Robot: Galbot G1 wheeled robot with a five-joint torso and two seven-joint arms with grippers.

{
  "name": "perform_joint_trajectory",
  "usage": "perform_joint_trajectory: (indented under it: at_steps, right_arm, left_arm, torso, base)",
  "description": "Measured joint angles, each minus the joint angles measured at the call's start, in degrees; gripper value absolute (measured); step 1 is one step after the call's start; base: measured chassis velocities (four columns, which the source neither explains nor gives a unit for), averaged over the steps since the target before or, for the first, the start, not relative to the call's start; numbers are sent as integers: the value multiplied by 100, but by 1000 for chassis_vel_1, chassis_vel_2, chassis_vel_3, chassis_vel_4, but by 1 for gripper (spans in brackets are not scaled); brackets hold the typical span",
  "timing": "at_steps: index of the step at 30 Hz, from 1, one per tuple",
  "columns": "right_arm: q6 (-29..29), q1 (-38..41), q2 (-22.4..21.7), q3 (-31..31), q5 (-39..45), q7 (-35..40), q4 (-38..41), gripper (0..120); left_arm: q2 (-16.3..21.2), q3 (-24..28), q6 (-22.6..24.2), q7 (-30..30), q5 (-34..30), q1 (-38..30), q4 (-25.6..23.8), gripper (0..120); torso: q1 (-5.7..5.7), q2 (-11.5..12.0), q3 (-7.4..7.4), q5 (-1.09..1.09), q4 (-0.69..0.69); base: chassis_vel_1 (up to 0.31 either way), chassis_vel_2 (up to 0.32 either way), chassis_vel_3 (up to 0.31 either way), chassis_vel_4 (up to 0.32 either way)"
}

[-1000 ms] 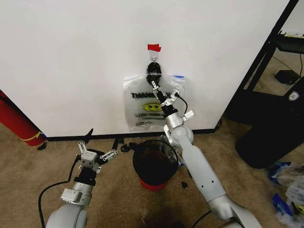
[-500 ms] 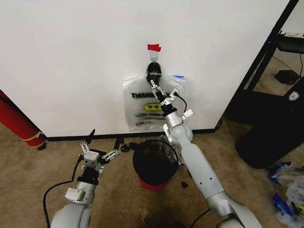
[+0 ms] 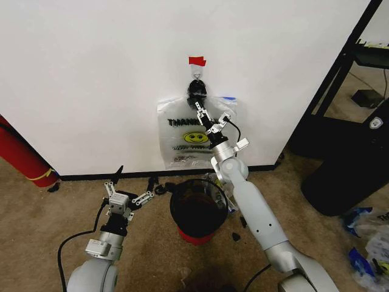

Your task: Pick up the garbage bag from the wall and place it over the trash bin.

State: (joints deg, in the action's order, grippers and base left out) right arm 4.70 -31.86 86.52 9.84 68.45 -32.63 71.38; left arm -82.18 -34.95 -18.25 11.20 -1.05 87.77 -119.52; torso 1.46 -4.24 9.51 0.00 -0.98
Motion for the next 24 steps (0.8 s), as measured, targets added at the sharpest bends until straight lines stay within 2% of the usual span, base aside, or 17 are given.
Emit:
perform_joint_trajectory:
  at_steps: [3, 5, 17, 24]
  right_arm:
    - [6, 4, -7, 25, -31, -33, -39, 3]
    - [7, 4, -9, 29, -36, -38, -43, 0]
    - [9, -22, -51, 99, -151, -180, -71, 0]
    - [15, -477, -242, 94, -338, -437, 220, 0]
  left_arm:
    - [21, 0, 1, 0, -2, -26, 18, 100]
    - [25, 2, 2, 0, -3, -31, 22, 100]
    - [93, 26, 4, -7, -37, -66, 64, 100]
    - [109, 58, -2, -46, -66, -98, 73, 100]
  torso:
    - [0, 0, 0, 0, 0]
    - [0, 0, 0, 0, 0]
    - [0, -1, 0, 0, 0]
    - [0, -1, 0, 0, -1]
  base:
    - [0, 0, 0, 0]
    - [0, 0, 0, 0]
    - [0, 0, 0, 0]
    - [0, 0, 0, 0]
